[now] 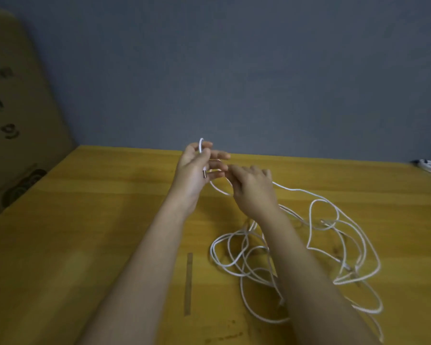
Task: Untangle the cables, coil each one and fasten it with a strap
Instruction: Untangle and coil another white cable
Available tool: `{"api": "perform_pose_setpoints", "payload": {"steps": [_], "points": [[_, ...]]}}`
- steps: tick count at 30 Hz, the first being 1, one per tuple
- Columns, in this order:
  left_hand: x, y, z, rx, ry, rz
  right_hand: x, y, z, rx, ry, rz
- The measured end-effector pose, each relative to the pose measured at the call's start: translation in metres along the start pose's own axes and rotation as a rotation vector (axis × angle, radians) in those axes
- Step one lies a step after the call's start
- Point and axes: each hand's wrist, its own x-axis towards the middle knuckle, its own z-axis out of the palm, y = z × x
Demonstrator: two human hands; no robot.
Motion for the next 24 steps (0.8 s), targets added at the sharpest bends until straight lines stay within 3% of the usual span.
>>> {"api": "perform_pose_setpoints", "payload": {"steps": [3, 6, 14, 18, 22, 24], "points": [[0.004, -0.008, -0.014, -0.106, 0.04, 0.054, 0.0, -0.002, 0.013, -0.045, 0.115, -0.057], [0.012, -0.013, -0.025, -0.152, 0.07, 0.104, 0.003, -0.008, 0.017, -0.007, 0.115, -0.144], [0.02, -0.022, -0.033, 0.324, 0.001, 0.244, 0.016, -0.026, -0.013, 0.428, 0.055, -0.232], [0.011, -0.013, -0.033, 0.714, -0.081, 0.28, 0.02, -0.033, -0.027, 0.517, 0.035, -0.172], [0.007, -0.009, -0.036, 0.702, -0.13, 0.171, 0.026, -0.017, -0.034, 0.465, 0.054, 0.037], [0.007, -0.005, -0.035, 0.679, -0.166, 0.084, 0.028, -0.007, -0.035, 0.449, 0.041, 0.034]]}}
